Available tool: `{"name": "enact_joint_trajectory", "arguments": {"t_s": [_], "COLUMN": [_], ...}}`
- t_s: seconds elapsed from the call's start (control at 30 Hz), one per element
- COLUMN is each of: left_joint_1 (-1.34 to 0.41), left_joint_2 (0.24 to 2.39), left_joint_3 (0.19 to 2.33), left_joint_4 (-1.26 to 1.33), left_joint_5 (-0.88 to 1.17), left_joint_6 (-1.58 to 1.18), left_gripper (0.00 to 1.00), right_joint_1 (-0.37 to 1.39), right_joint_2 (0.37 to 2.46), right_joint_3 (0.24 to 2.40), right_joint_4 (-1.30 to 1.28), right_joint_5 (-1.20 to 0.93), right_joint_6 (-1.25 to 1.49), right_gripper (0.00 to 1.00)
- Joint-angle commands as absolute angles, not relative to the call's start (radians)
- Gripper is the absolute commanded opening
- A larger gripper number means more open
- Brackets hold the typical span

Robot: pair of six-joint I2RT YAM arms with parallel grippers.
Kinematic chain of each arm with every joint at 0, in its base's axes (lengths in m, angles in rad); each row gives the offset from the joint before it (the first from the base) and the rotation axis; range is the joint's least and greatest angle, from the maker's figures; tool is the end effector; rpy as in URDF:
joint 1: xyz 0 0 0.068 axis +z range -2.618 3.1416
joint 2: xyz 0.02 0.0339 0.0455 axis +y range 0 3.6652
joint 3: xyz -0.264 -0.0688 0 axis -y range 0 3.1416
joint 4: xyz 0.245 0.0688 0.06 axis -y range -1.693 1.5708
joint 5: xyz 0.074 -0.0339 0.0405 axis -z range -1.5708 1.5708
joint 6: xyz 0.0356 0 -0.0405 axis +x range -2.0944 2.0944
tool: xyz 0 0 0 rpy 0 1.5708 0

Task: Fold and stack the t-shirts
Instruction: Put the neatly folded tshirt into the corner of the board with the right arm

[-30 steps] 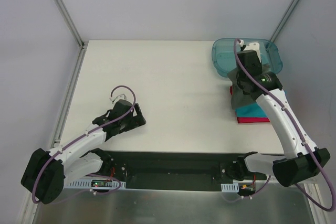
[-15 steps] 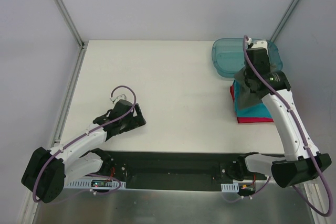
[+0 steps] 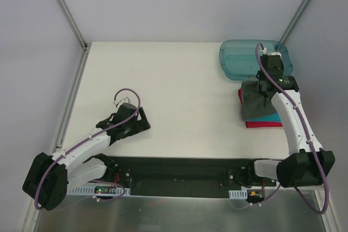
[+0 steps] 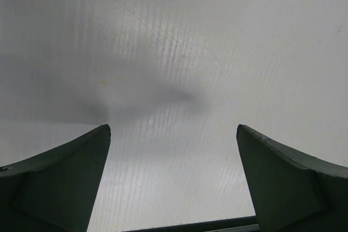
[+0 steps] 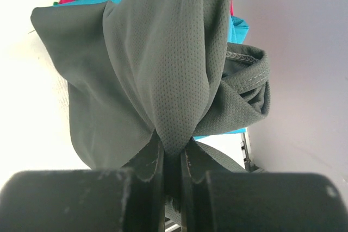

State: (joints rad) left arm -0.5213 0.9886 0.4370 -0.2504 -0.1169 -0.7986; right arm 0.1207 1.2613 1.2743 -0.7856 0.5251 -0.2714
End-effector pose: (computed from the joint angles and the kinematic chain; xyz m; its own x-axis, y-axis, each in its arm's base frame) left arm 0.1677 -0.0915 0.1781 -0.7388 -0.3962 -0.5451 -0.1505 0.8855 -0.4396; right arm 0.2591 0.0134 0.3550 -0.7352 -0.3228 -0.5961 0.0572 0.8466 -0.5291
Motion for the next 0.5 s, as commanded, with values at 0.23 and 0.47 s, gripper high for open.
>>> {"name": "enact_joint_trajectory", "arguments": {"t_s": [0.23,0.47], "left_joint_1": [-0.499,-0.489], "left_joint_2": [1.006,1.008], "left_joint_3": [0.46,0.465], "left_joint_4": [-0.261,-0.262], "left_joint_5": [-0.124,-0.123], "left_joint_6": [-0.776,-0.772], "left_gripper": [0.99,0.99], "right_joint_1": [-0.057,-0.113], "right_joint_2": [1.368,1.46], "right_joint_3": [1.246,1.19], "right_joint_4": [-0.641,-0.552], "right_joint_5": [0.475,0.543], "right_joint_6": [-0.296,-0.27], "right_gripper": [0.03,0.11]}}
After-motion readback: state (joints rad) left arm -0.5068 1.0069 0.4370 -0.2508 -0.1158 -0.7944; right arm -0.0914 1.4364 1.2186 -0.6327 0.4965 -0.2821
